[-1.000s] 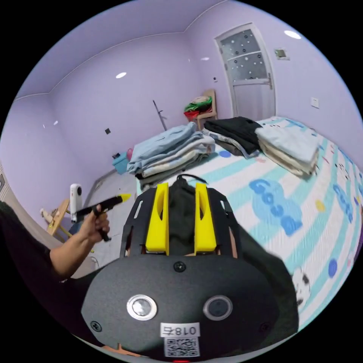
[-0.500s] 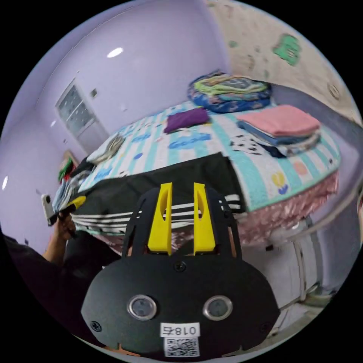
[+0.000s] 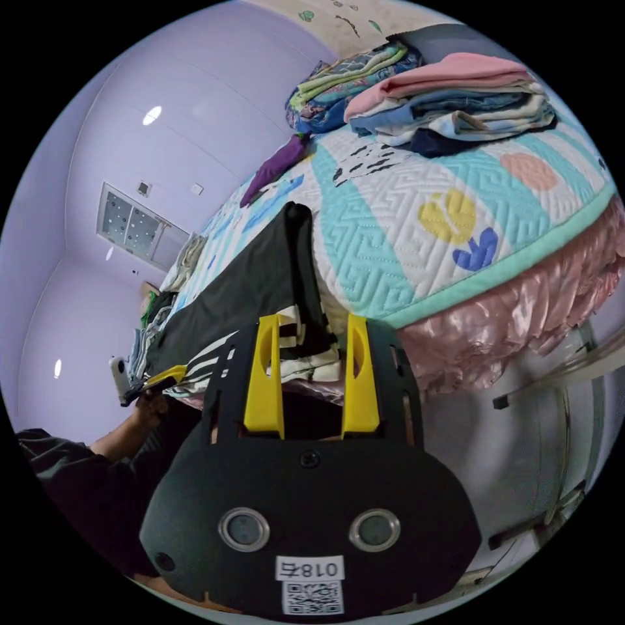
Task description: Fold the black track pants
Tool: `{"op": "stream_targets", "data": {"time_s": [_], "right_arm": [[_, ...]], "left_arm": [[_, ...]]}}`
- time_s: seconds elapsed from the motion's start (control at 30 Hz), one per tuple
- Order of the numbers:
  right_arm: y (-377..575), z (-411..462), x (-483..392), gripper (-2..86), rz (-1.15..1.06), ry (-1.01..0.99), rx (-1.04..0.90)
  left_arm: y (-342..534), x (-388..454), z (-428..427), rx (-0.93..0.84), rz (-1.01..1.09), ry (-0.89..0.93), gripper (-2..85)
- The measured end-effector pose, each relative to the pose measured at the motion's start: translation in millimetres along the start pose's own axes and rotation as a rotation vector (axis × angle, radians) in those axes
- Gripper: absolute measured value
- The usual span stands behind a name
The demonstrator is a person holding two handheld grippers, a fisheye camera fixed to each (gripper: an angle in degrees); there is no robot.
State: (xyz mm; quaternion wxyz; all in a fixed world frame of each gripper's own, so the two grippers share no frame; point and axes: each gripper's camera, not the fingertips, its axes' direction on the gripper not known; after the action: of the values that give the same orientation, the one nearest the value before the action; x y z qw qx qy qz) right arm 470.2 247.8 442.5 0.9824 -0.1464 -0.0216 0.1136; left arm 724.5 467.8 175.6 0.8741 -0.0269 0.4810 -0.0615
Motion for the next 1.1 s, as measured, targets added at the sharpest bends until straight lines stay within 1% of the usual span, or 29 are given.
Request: {"op": "stream_targets", "data": {"time_s": [0.1, 0.13, 0.2, 0.23, 0.27, 0.33, 0.4, 0.43, 0.57, 0.63, 0.73, 0.83, 1.0, 1.07, 1.1], "right_arm": [[-2.0, -26.9, 19.7, 14.0, 0.003, -0.183, -0.003], [-0.8, -40.4, 26.4, 13.6, 0.015, -0.200, 0.019], [4.8, -67.1, 30.6, 12.3, 0.013, -0.161, 0.104], [10.4, -84.7, 31.7, 11.0, 0.009, -0.161, 0.170], [16.0, -98.9, 33.0, 9.8, 0.003, -0.192, 0.221], [20.2, -109.5, 37.1, 9.0, 0.010, -0.239, 0.233], [19.0, -108.4, 45.0, 9.2, 0.038, -0.258, 0.173], [19.0, -107.7, 54.8, 9.3, 0.085, -0.286, 0.158], [25.6, -115.9, 102.2, 8.7, 0.316, -0.490, 0.213], [26.1, -119.2, 111.4, 8.5, 0.352, -0.497, 0.188], [25.7, -127.0, 118.9, 8.5, 0.372, -0.538, 0.176], [21.1, -137.1, 121.3, 8.5, 0.360, -0.589, 0.208], [10.1, -150.4, 119.0, 7.0, 0.356, -0.520, 0.221], [3.9, -155.7, 114.1, 3.7, 0.341, -0.454, 0.214], [2.1, -160.2, 110.5, 3.4, 0.331, -0.422, 0.221]], "left_arm": [[-3.9, -2.7, -10.1, 0.016, -0.020, 0.009, 7.3], [-4.2, -2.5, -14.1, 0.027, -0.025, 0.005, 7.5], [-4.0, -1.2, -20.4, 0.049, -0.022, 0.004, 7.6], [-3.6, -0.4, -24.5, 0.062, -0.019, 0.002, 7.5], [-3.2, -0.5, -26.3, 0.067, -0.018, 0.003, 7.5], [0.1, -4.5, -33.0, 0.092, -0.025, 0.022, 7.3], [4.5, -13.0, -36.9, 0.108, -0.050, 0.054, 7.2], [8.4, -21.3, -39.8, 0.126, -0.076, 0.091, 7.2], [25.4, -54.5, -55.4, 0.224, -0.185, 0.221, 7.2], [40.8, -78.2, -70.1, 0.300, -0.256, 0.278, 7.2], [59.0, -98.6, -88.8, 0.345, -0.295, 0.250, 7.2], [76.2, -114.8, -101.6, 0.368, -0.324, 0.231, 7.1], [98.3, -134.4, -114.6, 0.386, -0.353, 0.206, 7.0], [104.8, -140.4, -118.3, 0.390, -0.357, 0.196, 6.9], [109.0, -144.5, -121.0, 0.392, -0.361, 0.192, 6.8]]}}
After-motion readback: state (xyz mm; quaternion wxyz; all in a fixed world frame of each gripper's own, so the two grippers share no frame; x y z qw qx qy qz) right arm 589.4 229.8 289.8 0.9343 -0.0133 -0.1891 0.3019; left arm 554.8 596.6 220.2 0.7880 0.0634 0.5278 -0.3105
